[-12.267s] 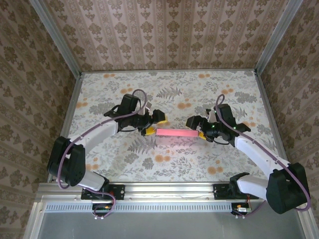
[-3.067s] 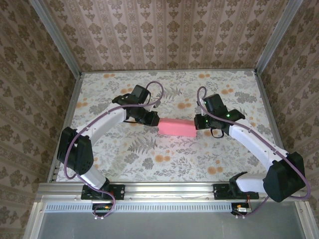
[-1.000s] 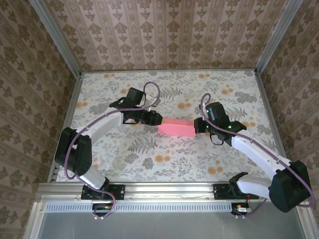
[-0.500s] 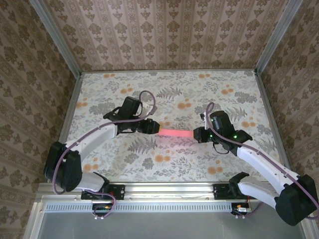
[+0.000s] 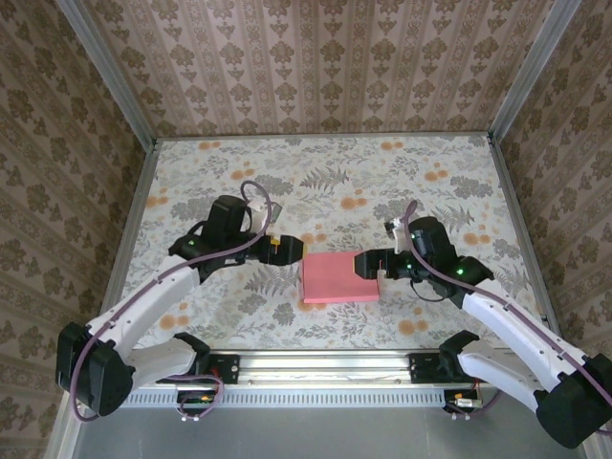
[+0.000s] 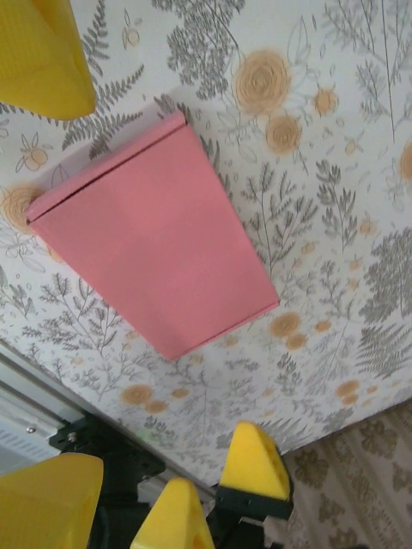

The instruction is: Fold the paper box

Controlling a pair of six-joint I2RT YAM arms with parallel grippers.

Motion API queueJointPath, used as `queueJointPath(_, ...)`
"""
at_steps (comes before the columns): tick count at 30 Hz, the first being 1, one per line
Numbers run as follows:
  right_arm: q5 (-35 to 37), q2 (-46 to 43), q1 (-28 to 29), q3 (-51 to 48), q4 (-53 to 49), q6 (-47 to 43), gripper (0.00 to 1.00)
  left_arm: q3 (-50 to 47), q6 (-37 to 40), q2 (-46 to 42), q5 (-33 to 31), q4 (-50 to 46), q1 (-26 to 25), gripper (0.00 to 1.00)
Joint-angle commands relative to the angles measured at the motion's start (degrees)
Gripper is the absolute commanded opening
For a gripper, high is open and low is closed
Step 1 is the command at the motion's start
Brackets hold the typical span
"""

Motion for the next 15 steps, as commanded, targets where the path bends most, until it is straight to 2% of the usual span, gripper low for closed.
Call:
queueJointPath(1,5.62,0.21,-0.10,-1.10,-1.95,4.43,1.00,-1.77,-1.76,1.43,-2.68,0.06,0.82,1.00)
queueJointPath(7,9.57,3.54,-0.37,-4.15,0.00,7.31,1.00,-5.82,-5.42,6.34,-3.85,7.42,1.92,1.00)
queueJointPath(15,12.38,8.99,-0.46,-9.91,6.45,10.06,1.00,-10.32,-8.54,14.33,-9.50,16.66,1.64,1.00)
